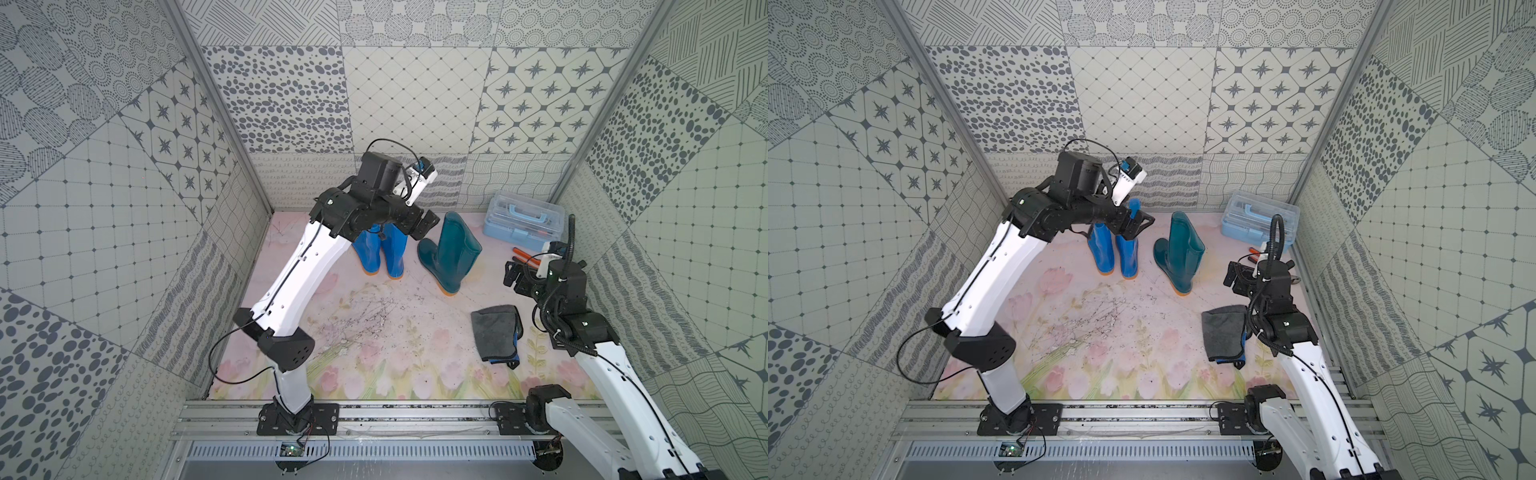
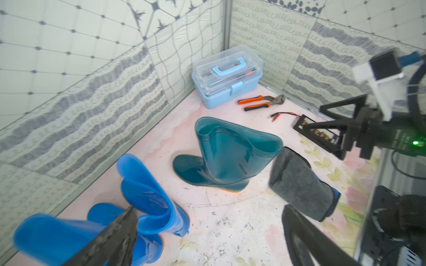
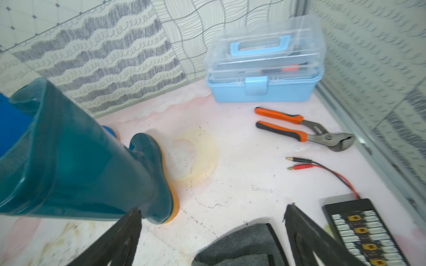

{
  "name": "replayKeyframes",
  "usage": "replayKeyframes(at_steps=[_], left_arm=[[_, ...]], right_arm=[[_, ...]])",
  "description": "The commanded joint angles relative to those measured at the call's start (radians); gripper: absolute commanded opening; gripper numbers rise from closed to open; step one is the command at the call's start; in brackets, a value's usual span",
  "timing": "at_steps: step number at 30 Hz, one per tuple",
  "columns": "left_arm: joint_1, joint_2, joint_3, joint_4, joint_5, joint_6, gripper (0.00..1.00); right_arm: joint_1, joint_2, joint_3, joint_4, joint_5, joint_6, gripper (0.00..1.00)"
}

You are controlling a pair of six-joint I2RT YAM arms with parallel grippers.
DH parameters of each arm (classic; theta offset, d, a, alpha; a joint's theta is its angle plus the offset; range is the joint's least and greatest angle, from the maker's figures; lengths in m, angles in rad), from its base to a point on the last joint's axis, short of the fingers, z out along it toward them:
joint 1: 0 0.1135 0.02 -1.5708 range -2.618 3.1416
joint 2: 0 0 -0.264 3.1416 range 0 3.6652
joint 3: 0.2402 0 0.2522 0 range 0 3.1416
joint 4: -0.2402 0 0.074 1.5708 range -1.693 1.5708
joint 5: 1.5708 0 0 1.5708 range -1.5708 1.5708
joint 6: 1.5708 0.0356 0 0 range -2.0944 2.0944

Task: Wipe the rubber boots with a cloth
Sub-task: Reset both arms

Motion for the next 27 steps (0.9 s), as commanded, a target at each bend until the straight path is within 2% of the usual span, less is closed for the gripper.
replayKeyframes(at_steps=[1, 4, 7, 10, 14, 16, 18, 22, 25, 27], left_arm=[[0.111, -0.319, -0.411, 0.236, -0.267, -0.017, 0.97], [0.216, -0.533, -0.714, 0.357, -0.323, -0.031, 0.97], [0.318, -0.687, -0.955, 0.394, -0.333, -0.049, 0.97], [0.401, -0.778, -1.175, 0.443, -0.379, -0.115, 0.97], [0.466, -0.853, -1.457, 0.618, -0.435, -0.181, 0.97], [0.471, -0.849, -1.621, 0.778, -0.419, -0.161, 0.97], [0.477, -0.792, -1.706, 0.879, -0.434, -0.198, 0.97], [0.478, -0.642, -1.736, 1.001, -0.514, -0.275, 0.97], [0.478, -0.521, -1.773, 1.191, -0.485, -0.225, 0.97], [0.477, -0.464, -1.79, 1.299, -0.467, -0.203, 0.97]], right_arm=[[-0.022, -0.026, -0.083, 0.145, 0.128, -0.074, 0.98], [-0.028, -0.051, -0.192, 0.332, 0.133, -0.141, 0.98], [-0.034, -0.034, -0.289, 0.49, 0.086, -0.213, 0.98], [-0.038, 0.04, -0.333, 0.583, 0.078, -0.261, 0.98], [-0.052, 0.16, -0.398, 0.768, 0.062, -0.284, 0.98], [-0.061, 0.232, -0.419, 0.864, 0.044, -0.264, 0.98], [-0.062, 0.3, -0.413, 0.911, 0.04, -0.26, 0.98], [-0.062, 0.457, -0.429, 1.11, 0.007, -0.281, 0.98], [-0.062, 0.569, -0.426, 1.226, -0.006, -0.294, 0.98], [-0.062, 0.594, -0.424, 1.246, -0.018, -0.308, 0.98]])
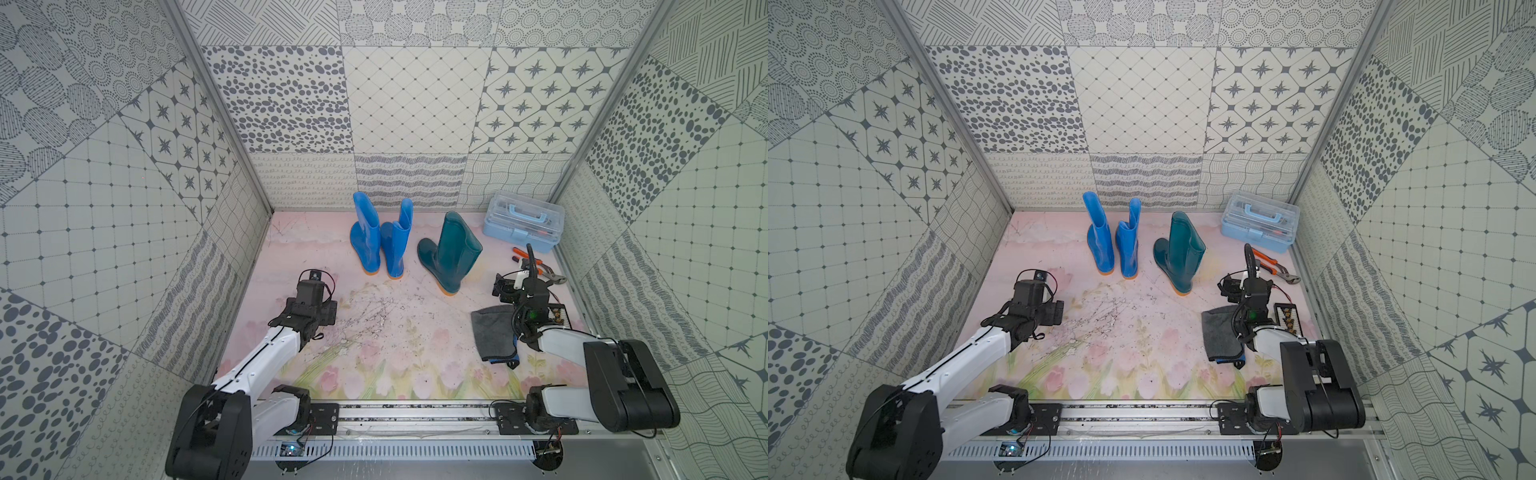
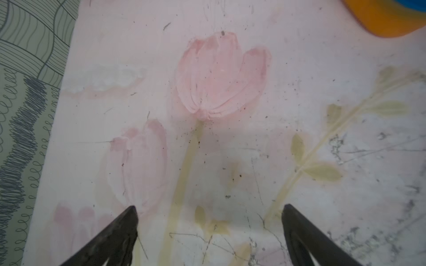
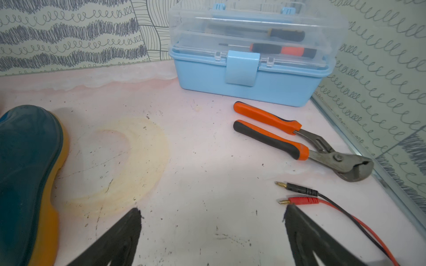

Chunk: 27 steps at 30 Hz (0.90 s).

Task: Wipe the rubber boots with a cloth
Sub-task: Reset both arms

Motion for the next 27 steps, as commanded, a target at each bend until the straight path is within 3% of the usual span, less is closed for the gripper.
replayKeyframes(at_steps=[1, 5, 7, 11, 13, 18, 20, 21, 22, 24, 25, 27], left_arm=[[0.005, 0.129, -0.058, 0.525, -0.039, 0.003, 0.97], [0.005, 0.181, -0.136, 0.845, -0.033, 0.058, 0.97], [0.006, 0.235, -0.123, 0.897, -0.012, 0.115, 0.97], [0.007, 0.351, -0.107, 1.006, 0.02, 0.187, 0.97], [0.016, 0.353, -0.083, 0.955, -0.029, 0.141, 0.97], [0.097, 0.371, -0.063, 0.924, 0.074, 0.076, 0.97], [0.143, 0.415, -0.089, 0.998, 0.155, 0.048, 0.97], [0.147, 0.45, -0.092, 1.064, 0.158, 0.068, 0.97], [0.149, 0.414, -0.069, 0.94, 0.177, 0.043, 0.97], [0.154, 0.436, -0.082, 1.022, 0.189, 0.063, 0.97], [0.154, 0.413, -0.065, 0.938, 0.192, 0.044, 0.97], [0.156, 0.434, -0.077, 1.002, 0.193, 0.06, 0.97]], right_arm=[[-0.002, 0.038, -0.012, 0.212, -0.018, -0.03, 0.98], [-0.009, 0.121, -0.032, 0.326, -0.002, -0.015, 0.98], [-0.009, 0.195, -0.037, 0.424, -0.022, -0.025, 0.98], [-0.008, 0.174, 0.029, 0.258, -0.038, -0.036, 0.98], [-0.012, 0.175, 0.047, 0.233, -0.031, -0.023, 0.98], [-0.011, 0.176, 0.045, 0.235, -0.031, -0.023, 0.98], [-0.012, 0.175, 0.044, 0.233, -0.031, -0.024, 0.98], [-0.012, 0.175, 0.045, 0.233, -0.03, -0.024, 0.98], [-0.011, 0.175, 0.045, 0.234, -0.031, -0.023, 0.98], [-0.011, 0.175, 0.045, 0.235, -0.031, -0.024, 0.98], [-0.012, 0.175, 0.045, 0.233, -0.032, -0.024, 0.98], [-0.011, 0.176, 0.044, 0.235, -0.031, -0.024, 0.98]])
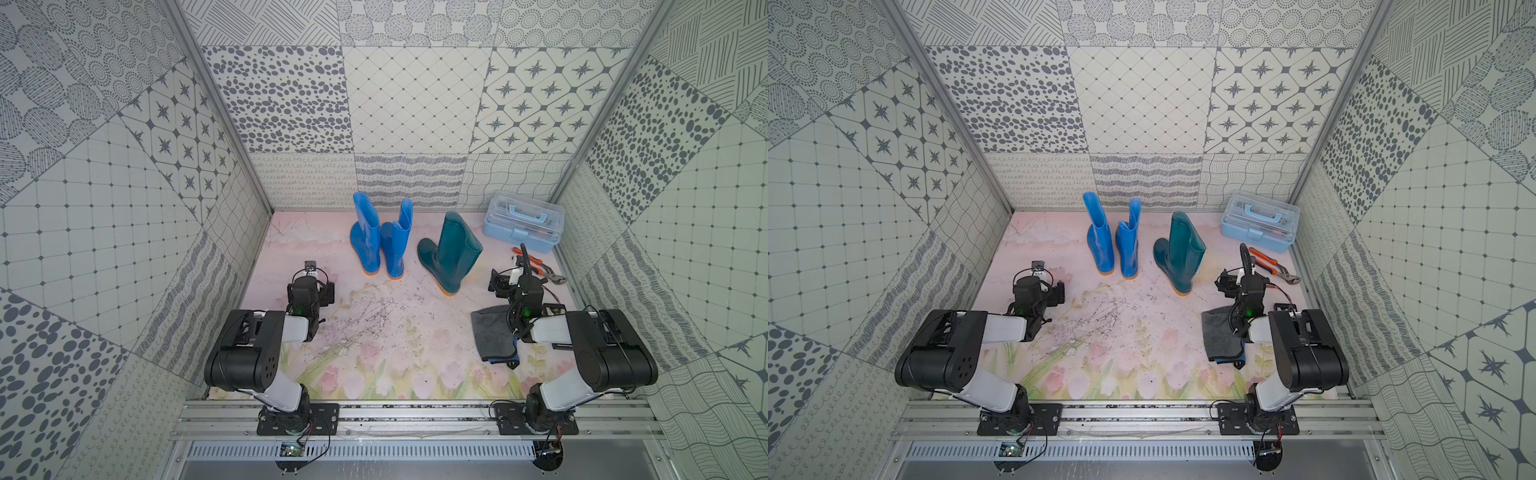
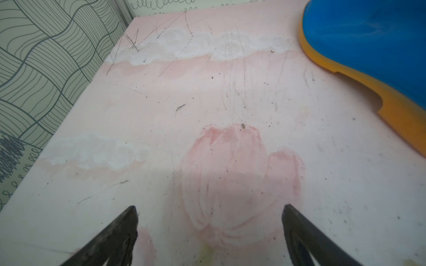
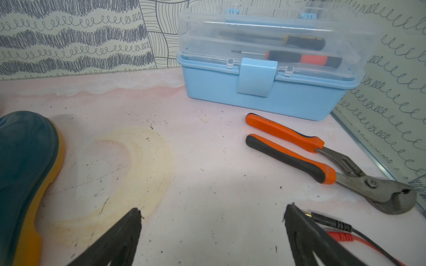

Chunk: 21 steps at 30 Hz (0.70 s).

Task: Wipe the rubber boots with a cloth
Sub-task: Reset both arms

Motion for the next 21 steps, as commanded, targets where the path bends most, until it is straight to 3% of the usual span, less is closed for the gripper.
replayKeyframes(at_steps=[1, 21], left_arm=[[0.025, -0.002, 0.016, 0.063, 0.097, -0.03, 0.97], [0.028, 0.004, 0.015, 0.081, 0.105, -0.028, 0.97]], right_arm=[[-0.004, -0.005, 0.01, 0.035, -0.006, -0.004, 0.98], [-0.003, -0.004, 0.011, 0.036, -0.006, -0.004, 0.98]])
